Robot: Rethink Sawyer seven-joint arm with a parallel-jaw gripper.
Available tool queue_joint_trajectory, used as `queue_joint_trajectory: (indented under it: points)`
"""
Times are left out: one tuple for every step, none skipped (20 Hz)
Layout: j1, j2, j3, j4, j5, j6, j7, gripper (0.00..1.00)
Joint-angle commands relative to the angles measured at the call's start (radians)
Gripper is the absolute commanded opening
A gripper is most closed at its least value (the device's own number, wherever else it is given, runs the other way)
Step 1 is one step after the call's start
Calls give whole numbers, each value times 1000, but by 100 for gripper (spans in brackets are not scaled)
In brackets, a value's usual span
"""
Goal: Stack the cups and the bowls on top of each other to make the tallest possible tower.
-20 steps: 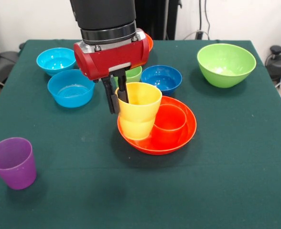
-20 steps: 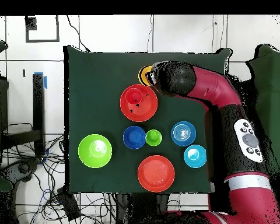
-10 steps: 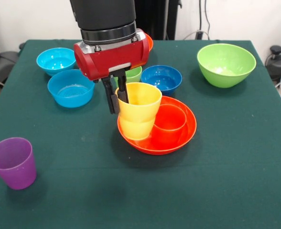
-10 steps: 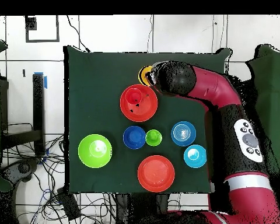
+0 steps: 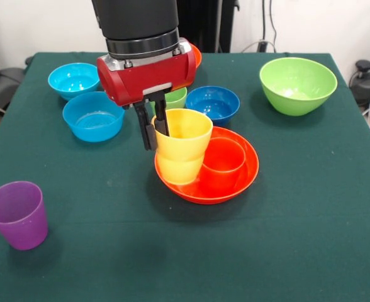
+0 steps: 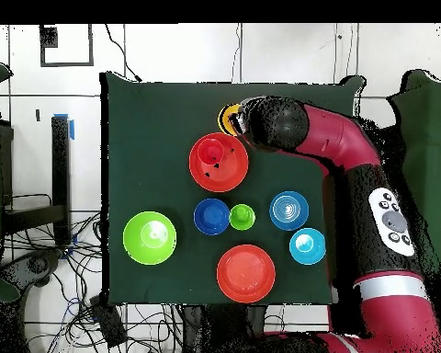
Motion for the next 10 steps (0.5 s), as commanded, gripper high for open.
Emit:
queue_joint_trajectory:
  points:
    - [0, 63, 8, 73, -52, 24, 51, 0]
    - [-1, 63, 11, 75, -51, 25, 49, 0]
    - [-3, 63, 13, 77, -52, 20, 46, 0]
    - [-2, 63, 13, 75, -53, 20, 46, 0]
    - [-1, 64, 12, 74, -54, 20, 46, 0]
    - [-1, 64, 12, 74, -54, 21, 46, 0]
    - [0, 64, 11, 73, -54, 23, 47, 0]
    - [-1, 64, 11, 74, -53, 24, 48, 0]
    - [-1, 64, 10, 75, -52, 25, 50, 0]
    - [-1, 64, 11, 76, -51, 27, 49, 0]
